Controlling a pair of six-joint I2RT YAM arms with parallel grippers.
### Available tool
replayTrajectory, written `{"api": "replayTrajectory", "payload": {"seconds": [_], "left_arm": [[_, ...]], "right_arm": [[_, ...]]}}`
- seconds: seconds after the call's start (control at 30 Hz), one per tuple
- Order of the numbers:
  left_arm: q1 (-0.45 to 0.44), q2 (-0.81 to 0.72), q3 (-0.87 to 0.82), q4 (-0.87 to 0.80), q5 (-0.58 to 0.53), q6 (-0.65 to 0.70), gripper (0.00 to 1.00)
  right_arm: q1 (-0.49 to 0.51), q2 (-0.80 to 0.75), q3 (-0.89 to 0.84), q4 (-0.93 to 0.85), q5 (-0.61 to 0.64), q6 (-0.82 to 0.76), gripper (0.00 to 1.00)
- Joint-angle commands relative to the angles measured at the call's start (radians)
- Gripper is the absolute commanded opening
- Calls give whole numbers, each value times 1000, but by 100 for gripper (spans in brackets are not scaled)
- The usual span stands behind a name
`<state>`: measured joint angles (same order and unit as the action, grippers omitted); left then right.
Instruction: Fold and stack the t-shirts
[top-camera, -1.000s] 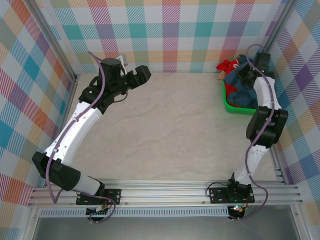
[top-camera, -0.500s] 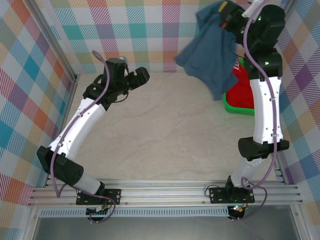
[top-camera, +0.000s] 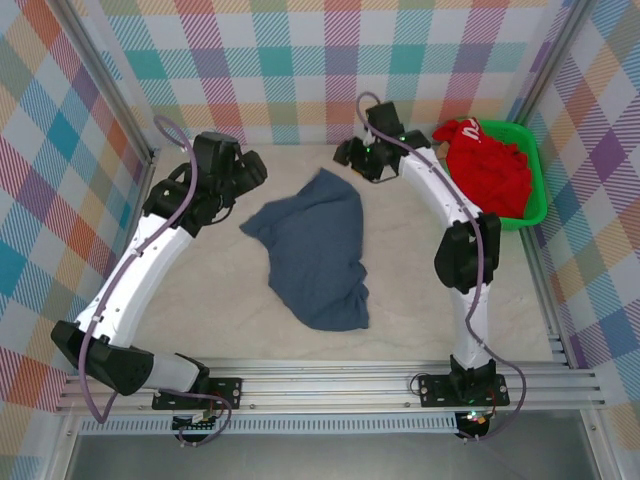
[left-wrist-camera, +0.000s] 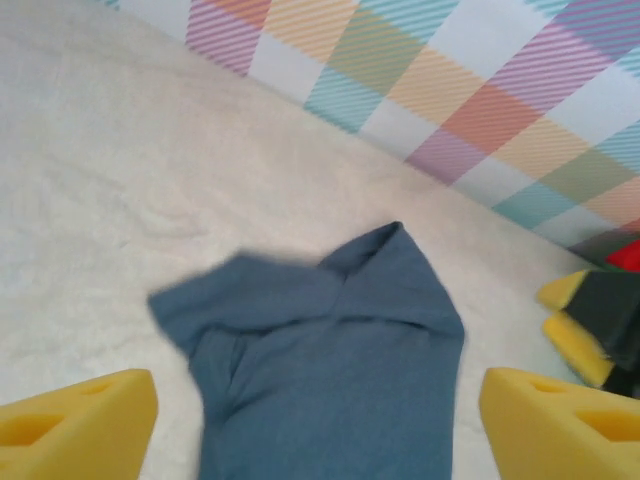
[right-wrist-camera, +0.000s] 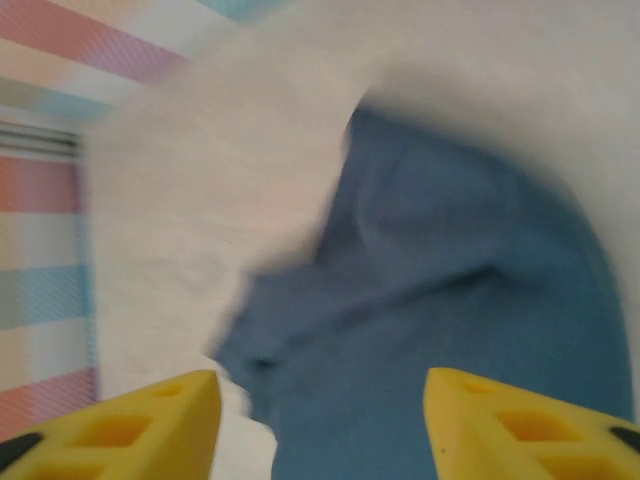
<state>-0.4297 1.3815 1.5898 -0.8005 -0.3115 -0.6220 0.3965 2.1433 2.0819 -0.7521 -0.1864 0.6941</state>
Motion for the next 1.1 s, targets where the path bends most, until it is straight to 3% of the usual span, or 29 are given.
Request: {"api": "replayTrajectory", "payload": {"seconds": [0.0,0.23,0.37,0.47,0.67,0.73,0.77,0.83,0.87,0.97,1.07], "left_arm": [[6,3,-81,-102,59,-31,80],[9,35,-346,-122,290,-178,74],[-6,69,-537,36,491,-315,71],[-40,127,-619,128,548,-365,70],[-101,274,-617,226,582,-389,67],[-114,320,-605,252,580,-395,56],[-120,340,-602,271,579,-397,42],[-121,366,-589,270,544,-401,5],[-119,364,-571,249,508,-399,0],[-119,268,-463,168,376,-356,0],[-118,199,-250,33,273,-280,0]], "right_arm": [[-5,-151,-123,-35,-2,-34,64],[-4,-420,-624,60,-4,-3,59],[-4,-540,-829,54,-27,-9,56],[-3,-600,-932,42,-64,-22,56],[-5,-644,-1081,24,-121,-34,56],[-5,-641,-1106,29,-137,-32,56],[-5,-641,-1119,39,-145,-31,56],[-5,-640,-1131,54,-146,-26,56],[-5,-638,-1131,59,-145,-26,55],[-5,-630,-1103,63,-134,-31,54],[-6,-612,-1056,69,-112,-39,54]]}}
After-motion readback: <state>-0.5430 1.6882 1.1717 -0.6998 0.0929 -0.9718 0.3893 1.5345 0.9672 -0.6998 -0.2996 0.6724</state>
